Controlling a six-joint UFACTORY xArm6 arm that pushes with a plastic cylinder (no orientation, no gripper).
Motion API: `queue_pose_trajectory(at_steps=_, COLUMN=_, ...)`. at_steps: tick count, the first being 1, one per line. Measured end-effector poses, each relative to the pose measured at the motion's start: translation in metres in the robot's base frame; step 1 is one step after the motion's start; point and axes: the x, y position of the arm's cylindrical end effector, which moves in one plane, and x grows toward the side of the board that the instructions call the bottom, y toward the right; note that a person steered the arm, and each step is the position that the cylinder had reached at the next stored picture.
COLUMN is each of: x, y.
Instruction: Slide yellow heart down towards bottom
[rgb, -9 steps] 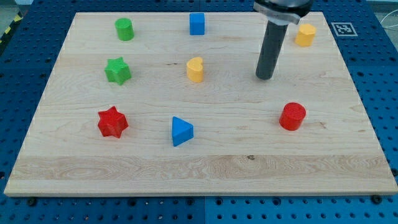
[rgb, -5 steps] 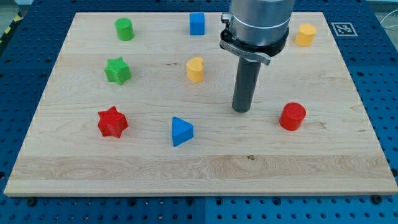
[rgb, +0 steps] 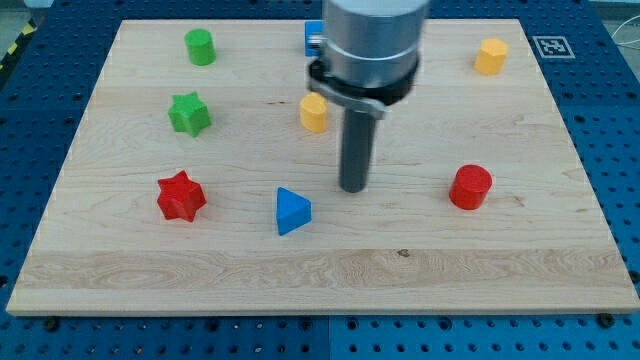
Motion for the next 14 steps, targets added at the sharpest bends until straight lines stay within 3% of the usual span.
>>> queue_pose_trajectory(at_steps=5, x=-0.103, y=-0.051)
queue_pose_trajectory(at_steps=7, x=-0.109, y=0.045)
queue_pose_trajectory(at_steps=10, x=-0.159, y=0.116)
queue_pose_trajectory(at_steps=11, x=-0.143, y=0.139)
queue_pose_trajectory(at_steps=13, x=-0.096, y=0.117)
queue_pose_trajectory(at_steps=14, x=-0.129, y=0.121)
